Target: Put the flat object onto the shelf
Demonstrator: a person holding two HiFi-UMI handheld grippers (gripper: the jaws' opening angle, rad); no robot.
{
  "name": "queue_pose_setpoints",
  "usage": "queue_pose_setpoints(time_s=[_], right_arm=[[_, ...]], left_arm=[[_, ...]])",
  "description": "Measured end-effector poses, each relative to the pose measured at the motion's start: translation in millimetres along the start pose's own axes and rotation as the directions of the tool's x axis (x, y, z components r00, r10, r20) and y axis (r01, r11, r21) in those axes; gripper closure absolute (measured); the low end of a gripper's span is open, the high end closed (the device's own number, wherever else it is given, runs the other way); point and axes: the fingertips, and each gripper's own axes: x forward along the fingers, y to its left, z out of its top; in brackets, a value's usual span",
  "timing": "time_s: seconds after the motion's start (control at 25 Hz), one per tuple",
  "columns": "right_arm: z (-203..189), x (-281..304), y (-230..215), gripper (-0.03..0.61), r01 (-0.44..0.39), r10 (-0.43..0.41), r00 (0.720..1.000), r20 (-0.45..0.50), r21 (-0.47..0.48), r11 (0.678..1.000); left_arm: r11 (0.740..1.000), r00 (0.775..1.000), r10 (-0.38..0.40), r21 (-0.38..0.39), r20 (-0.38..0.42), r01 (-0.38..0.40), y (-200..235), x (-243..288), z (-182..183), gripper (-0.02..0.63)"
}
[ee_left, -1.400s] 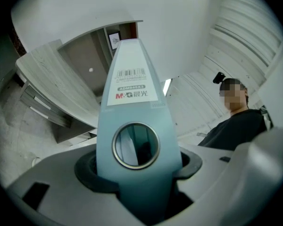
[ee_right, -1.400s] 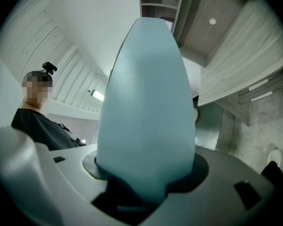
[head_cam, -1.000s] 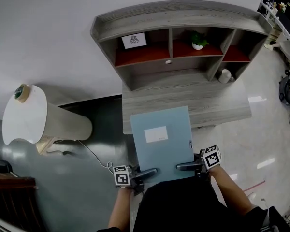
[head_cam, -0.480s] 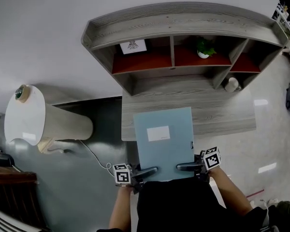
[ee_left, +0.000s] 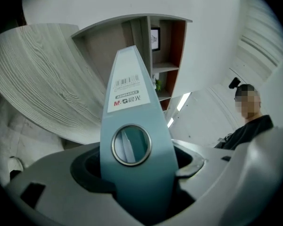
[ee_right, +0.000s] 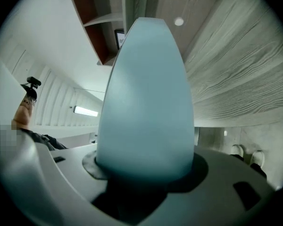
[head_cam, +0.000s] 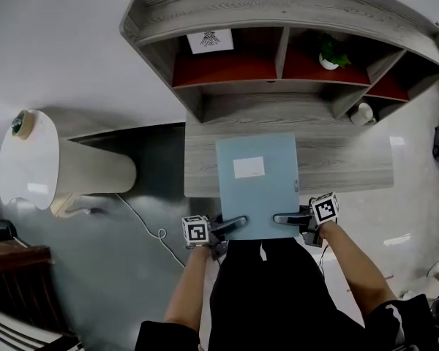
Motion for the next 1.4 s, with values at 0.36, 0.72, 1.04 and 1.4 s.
queue_pose_setpoints(time_s=[0.36,0.72,1.04,1.4], right_arm=[[41,46,-36,0.307,0.007,-0.009,0.999,0.041,0.048,0.999],[90,78,-67,0.307,0.043,-0.045,0.999,0.022,0.109,0.993],[126,106,-91,0.305,0.035,-0.037,0.999,0.01,0.144,0.989],[152,118,-123,0.301,0.056,-0.054,0.998,-0.012,0.197,0.979]], left_arm=[[0.996,0.996,0.073,-0.044,-0.043,-0.075,55,-22,49,0.278],[0.991,0.994,0.098,-0.084,-0.046,-0.102,93,-32,103,0.27],[0.98,0.988,0.142,-0.13,-0.057,-0.149,129,-40,137,0.264],[0.963,0.979,0.199,-0.176,-0.053,-0.205,158,-43,164,0.261]])
